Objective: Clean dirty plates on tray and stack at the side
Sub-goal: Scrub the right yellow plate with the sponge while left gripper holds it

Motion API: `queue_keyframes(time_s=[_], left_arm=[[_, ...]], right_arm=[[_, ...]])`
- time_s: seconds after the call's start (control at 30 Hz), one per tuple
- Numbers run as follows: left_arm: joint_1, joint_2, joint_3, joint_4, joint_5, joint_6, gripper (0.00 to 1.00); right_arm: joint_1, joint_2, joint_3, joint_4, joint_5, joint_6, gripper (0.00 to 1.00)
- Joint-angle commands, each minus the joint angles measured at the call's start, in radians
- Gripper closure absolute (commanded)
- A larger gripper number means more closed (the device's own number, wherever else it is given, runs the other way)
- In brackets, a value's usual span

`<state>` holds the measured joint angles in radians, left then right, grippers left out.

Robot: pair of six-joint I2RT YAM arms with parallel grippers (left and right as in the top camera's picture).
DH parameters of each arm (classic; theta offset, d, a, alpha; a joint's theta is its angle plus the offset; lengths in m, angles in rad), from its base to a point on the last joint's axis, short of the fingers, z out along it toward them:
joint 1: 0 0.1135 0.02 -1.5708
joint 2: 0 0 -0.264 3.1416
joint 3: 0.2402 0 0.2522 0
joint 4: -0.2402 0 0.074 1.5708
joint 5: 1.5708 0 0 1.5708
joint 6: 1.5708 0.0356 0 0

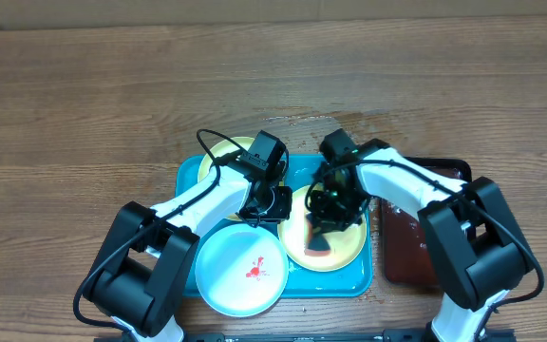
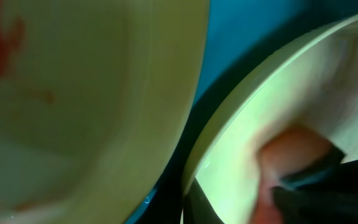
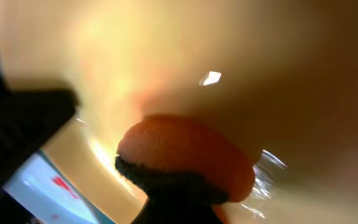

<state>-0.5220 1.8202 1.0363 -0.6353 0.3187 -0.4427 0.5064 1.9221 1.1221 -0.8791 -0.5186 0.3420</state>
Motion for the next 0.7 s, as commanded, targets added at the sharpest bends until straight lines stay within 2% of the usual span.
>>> queue_keyframes(time_s=[0.0, 0.33, 0.47, 0.67], left_arm=[[-0.002, 0.018, -0.003, 0.005, 0.004, -0.026, 0.96], [-0.002, 0.018, -0.003, 0.004, 0.004, -0.026, 0.96], [-0.002, 0.018, -0.003, 0.003, 0.004, -0.026, 0.96], [-0.002, 0.018, -0.003, 0.003, 0.004, -0.026, 0.96]], right_arm=[[0.015, 0.031, -0.015, 0.069, -0.026, 0.105, 0.96], [0.015, 0.031, -0.015, 0.293, 0.042, 0.327, 0.96], [0.002, 0.031, -0.015, 0.273, 0.167, 0.369, 0.96], [-0.084, 0.031, -0.015, 0.162, 0.305, 0.355, 0.96]])
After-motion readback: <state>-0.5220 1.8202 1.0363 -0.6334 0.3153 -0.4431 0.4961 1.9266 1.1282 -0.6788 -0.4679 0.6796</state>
